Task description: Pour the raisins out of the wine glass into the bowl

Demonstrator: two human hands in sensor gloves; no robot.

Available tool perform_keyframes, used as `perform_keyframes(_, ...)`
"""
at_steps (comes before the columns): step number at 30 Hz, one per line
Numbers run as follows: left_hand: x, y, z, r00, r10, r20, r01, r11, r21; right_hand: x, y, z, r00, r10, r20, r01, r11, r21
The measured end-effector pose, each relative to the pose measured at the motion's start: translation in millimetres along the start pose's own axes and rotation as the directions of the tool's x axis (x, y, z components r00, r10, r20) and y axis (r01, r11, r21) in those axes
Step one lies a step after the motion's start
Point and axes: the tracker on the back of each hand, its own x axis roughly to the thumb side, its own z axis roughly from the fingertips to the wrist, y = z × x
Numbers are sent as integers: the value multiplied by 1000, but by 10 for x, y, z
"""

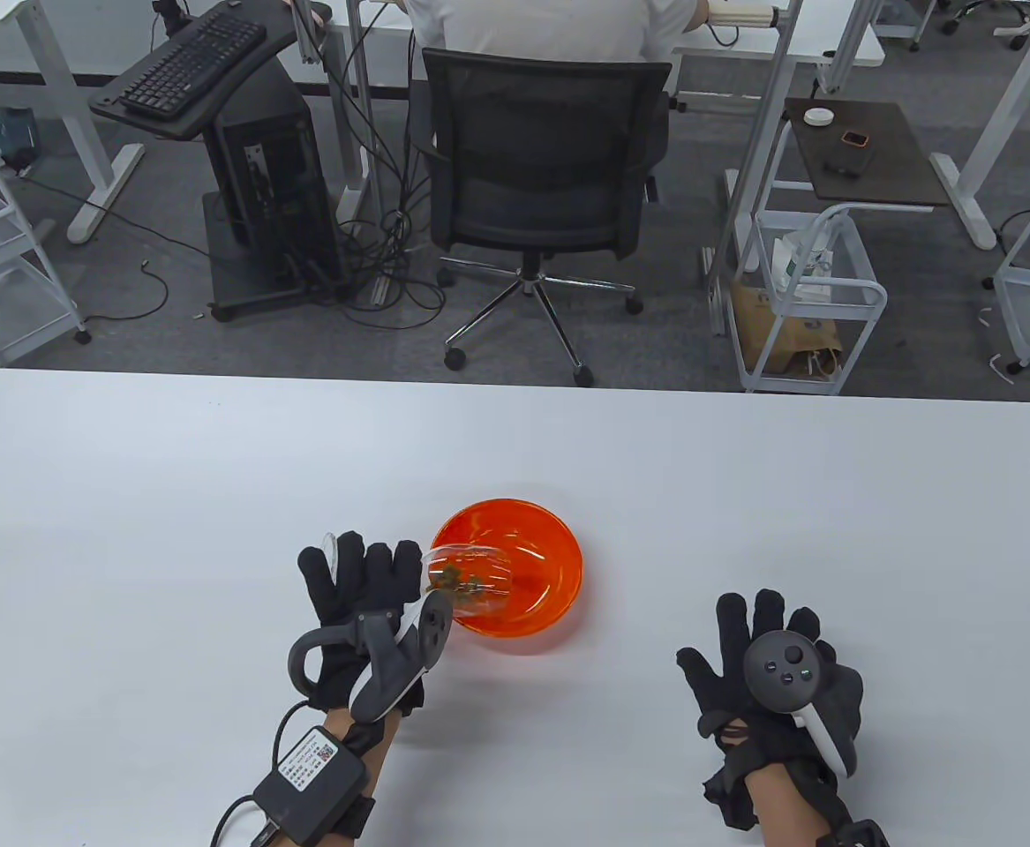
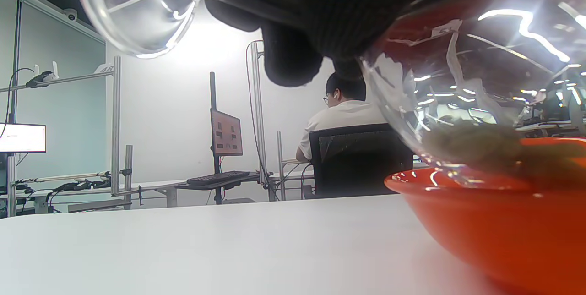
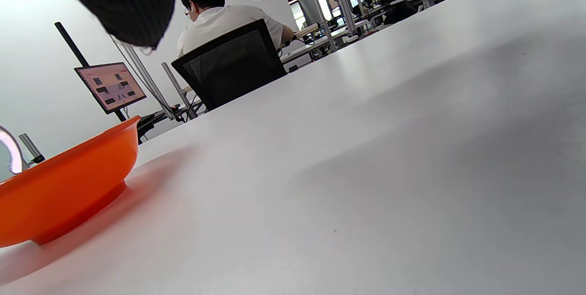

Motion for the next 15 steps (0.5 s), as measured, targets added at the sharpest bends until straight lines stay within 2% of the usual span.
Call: perform_keyframes(15,20,5,11,1000,-10,9,10,1000,18,1,10,-4,1000,3,2,-3,1000,0)
